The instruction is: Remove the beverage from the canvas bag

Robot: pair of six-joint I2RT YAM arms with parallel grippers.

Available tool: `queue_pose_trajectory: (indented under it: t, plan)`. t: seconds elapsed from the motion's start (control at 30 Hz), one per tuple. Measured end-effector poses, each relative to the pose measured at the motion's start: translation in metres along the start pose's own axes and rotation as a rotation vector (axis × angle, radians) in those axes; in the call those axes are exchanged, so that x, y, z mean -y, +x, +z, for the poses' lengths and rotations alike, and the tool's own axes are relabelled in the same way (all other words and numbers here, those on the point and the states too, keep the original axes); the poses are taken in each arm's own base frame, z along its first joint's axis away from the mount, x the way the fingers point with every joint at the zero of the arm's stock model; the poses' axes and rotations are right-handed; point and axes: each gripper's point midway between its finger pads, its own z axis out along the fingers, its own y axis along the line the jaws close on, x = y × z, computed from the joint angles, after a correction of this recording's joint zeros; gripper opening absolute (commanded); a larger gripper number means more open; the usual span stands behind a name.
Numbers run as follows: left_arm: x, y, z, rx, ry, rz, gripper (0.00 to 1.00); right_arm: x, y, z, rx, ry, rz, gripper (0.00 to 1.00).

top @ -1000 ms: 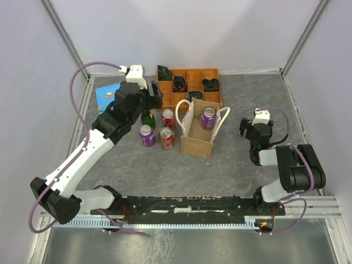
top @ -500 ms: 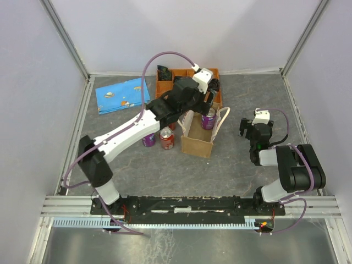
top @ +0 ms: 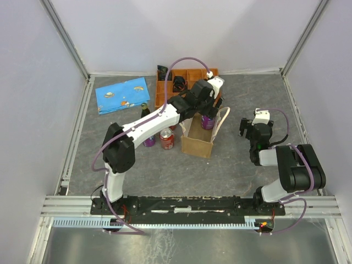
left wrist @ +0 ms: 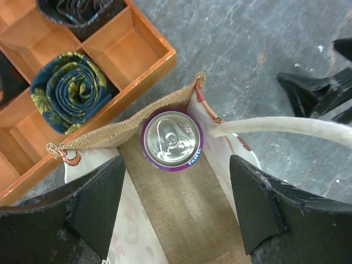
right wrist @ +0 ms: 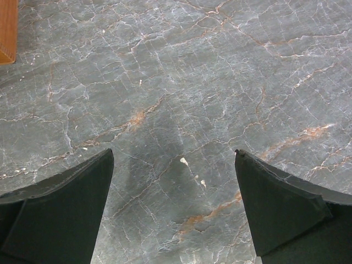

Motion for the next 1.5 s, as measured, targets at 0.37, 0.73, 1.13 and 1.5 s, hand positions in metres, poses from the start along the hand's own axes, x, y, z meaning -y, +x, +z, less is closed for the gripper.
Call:
queue_pose_trajectory:
  t: [0.37, 0.73, 1.13, 1.5]
  plan:
    - [-0.03, 0.02, 0.016, -0.057, -0.04, -0.026, 0.84, 0.0, 0.0, 0.0, 0.0, 0.0, 0.0, 0.99]
    - [-0.016, 0.059, 0.045, -0.149, 0.026, -0.023, 0.86, 0.0, 0.0, 0.0, 0.0, 0.0, 0.0, 0.99]
    - [-0.01, 0.06, 0.045, -0.152, 0.057, -0.025, 0.88, 0.0, 0.0, 0.0, 0.0, 0.0, 0.0, 0.99]
    - [-0.006, 0.082, 0.063, -0.204, 0.075, -0.024, 0.88, 0.0, 0.0, 0.0, 0.0, 0.0, 0.0, 0.99]
